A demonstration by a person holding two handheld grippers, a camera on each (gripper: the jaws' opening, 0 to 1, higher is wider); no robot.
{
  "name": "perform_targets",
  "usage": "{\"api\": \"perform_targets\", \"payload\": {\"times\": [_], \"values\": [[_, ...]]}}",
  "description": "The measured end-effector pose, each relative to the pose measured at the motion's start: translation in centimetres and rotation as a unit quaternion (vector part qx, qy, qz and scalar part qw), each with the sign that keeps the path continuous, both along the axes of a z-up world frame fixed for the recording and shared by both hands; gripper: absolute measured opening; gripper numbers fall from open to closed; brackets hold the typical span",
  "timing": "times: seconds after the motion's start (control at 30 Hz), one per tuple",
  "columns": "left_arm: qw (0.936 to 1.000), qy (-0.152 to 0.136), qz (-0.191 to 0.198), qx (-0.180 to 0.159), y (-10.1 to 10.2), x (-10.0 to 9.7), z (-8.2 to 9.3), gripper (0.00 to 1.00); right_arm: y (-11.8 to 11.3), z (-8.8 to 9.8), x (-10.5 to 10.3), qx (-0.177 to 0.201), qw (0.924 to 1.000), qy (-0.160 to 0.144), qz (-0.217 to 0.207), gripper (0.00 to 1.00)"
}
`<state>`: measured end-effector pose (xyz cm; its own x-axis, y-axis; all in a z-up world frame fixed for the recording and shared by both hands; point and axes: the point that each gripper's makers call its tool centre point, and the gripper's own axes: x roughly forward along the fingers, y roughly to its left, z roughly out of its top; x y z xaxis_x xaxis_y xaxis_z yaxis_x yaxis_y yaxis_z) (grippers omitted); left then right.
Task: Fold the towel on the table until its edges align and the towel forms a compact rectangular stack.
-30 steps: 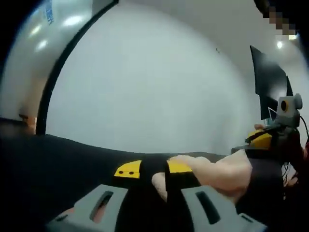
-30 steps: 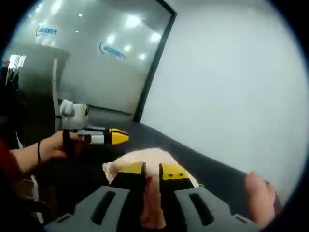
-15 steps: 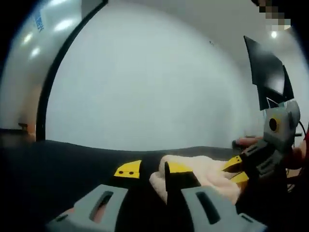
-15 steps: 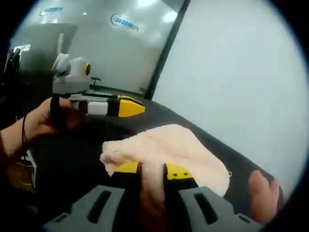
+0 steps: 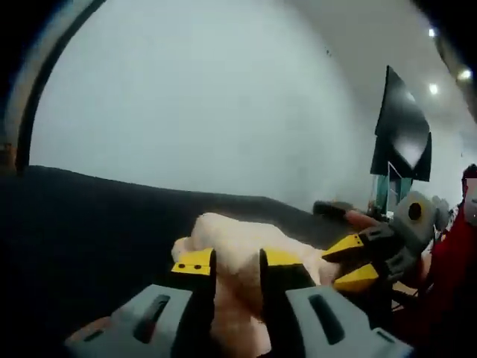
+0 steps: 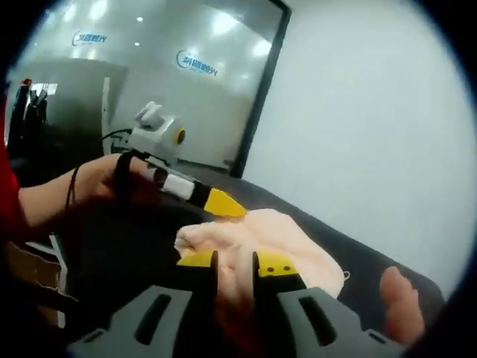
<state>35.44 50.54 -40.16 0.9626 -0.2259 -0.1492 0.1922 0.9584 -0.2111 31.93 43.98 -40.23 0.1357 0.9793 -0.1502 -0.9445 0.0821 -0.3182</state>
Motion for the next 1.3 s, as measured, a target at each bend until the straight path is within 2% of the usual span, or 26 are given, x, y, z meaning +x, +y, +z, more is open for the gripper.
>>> {"api": "perform_targets", "payload": {"times": [0.07, 0.13, 0.2, 0.27, 0.33, 0.4, 0.43, 0.5, 0.57, 0.63, 0.73, 0.8, 0.83, 0.87, 0.9, 0.97, 1.1, 1.17, 1.2, 1.23, 1.27, 1.3], "values": [[0.9998, 0.012, 0.004, -0.014, -0.2, 0.8, -0.1, 0.27, 0.6, -0.2, 0.3, -0.003, 0.9995, -0.030, -0.003, 0.19], [0.9981, 0.032, 0.006, -0.052, -0.2, 1.4, -0.4, 0.22, 1.0, -0.1, 0.3, -0.003, 0.9991, -0.043, -0.004, 0.19], [0.9979, 0.048, 0.021, -0.038, 0.8, 1.8, -1.1, 0.17, 1.1, 0.6, 0.5, 0.007, 0.9989, -0.047, -0.005, 0.19], [0.9975, 0.051, 0.029, -0.040, 0.9, 1.3, -1.2, 0.21, 1.2, 1.4, 1.1, 0.020, 0.9987, -0.046, -0.011, 0.19], [0.9950, 0.048, 0.043, -0.076, 1.4, 0.9, -0.8, 0.28, 1.5, 1.7, 1.5, 0.022, 0.9984, -0.050, -0.011, 0.19], [0.9947, 0.039, 0.051, -0.081, 1.3, 0.0, -0.6, 0.29, 1.7, 1.8, 1.6, 0.028, 0.9984, -0.048, -0.008, 0.19], [0.9933, 0.043, 0.056, -0.092, 1.4, -0.2, -0.7, 0.30, 2.0, 2.0, 1.5, 0.036, 0.9986, -0.038, -0.002, 0.19], [0.9927, 0.058, 0.055, -0.090, 1.4, -0.1, -1.6, 0.33, 2.4, 1.6, 1.4, 0.034, 0.9992, -0.020, 0.004, 0.19], [0.9923, 0.064, 0.052, -0.092, 1.3, 0.1, -1.9, 0.34, 3.0, 0.2, 0.5, 0.008, 0.9996, 0.002, 0.027, 0.18], [0.9907, 0.062, 0.042, -0.114, 0.8, 0.4, -1.6, 0.34, 3.0, -1.3, -0.6, -0.024, 0.9984, 0.021, 0.046, 0.11], [0.9897, 0.070, 0.034, -0.120, 0.4, 1.5, -1.7, 0.26, 3.0, -1.6, -1.5, -0.021, 0.9978, 0.018, 0.059, 0.11], [0.9924, 0.074, 0.032, -0.093, 0.4, 2.1, -2.0, 0.20, 3.1, -1.7, -1.4, -0.021, 0.9978, 0.021, 0.059, 0.12], [0.9931, 0.067, 0.033, -0.091, 0.5, 2.4, -1.5, 0.16, 3.1, -1.6, -1.4, -0.020, 0.9978, 0.022, 0.060, 0.13], [0.9937, 0.062, 0.026, -0.089, 0.4, 2.7, -1.1, 0.14, 1.7, -0.8, -1.9, -0.019, 0.9979, 0.017, 0.059, 0.15], [0.9948, 0.048, 0.021, -0.087, 0.6, 3.2, -0.4, 0.13, 1.5, -0.3, -2.0, -0.014, 0.9982, 0.006, 0.058, 0.15], [0.9959, 0.039, 0.015, -0.080, 0.5, 3.5, 0.7, 0.12, 1.6, 1.1, -2.4, 0.016, 0.9977, -0.017, 0.064, 0.18], [0.9977, 0.001, 0.014, -0.066, 1.0, 3.4, 3.8, 0.12, 2.2, 1.8, -3.1, 0.023, 0.9966, -0.028, 0.074, 0.20], [0.9982, 0.011, 0.024, -0.055, 2.0, 3.6, 3.2, 0.12, 2.8, 1.8, -3.5, 0.022, 0.9961, -0.031, 0.080, 0.22], [0.9983, 0.030, 0.033, -0.039, 2.8, 3.6, 2.0, 0.13, 3.2, 1.4, -3.6, 0.015, 0.9961, -0.029, 0.082, 0.22], [0.9974, 0.055, 0.035, -0.033, 3.0, 3.5, 0.4, 0.13, 3.3, 0.1, -3.9, -0.014, 0.9958, -0.020, 0.088, 0.22], [0.9955, 0.084, 0.028, -0.035, 2.9, 3.3, -1.4, 0.14, 3.4, -1.0, -3.8, -0.040, 0.9954, -0.015, 0.086, 0.22], [0.9944, 0.096, 0.030, -0.034, 3.1, 3.0, -2.5, 0.17, 3.2, -1.4, -3.7, -0.050, 0.9951, -0.022, 0.082, 0.22]]}}
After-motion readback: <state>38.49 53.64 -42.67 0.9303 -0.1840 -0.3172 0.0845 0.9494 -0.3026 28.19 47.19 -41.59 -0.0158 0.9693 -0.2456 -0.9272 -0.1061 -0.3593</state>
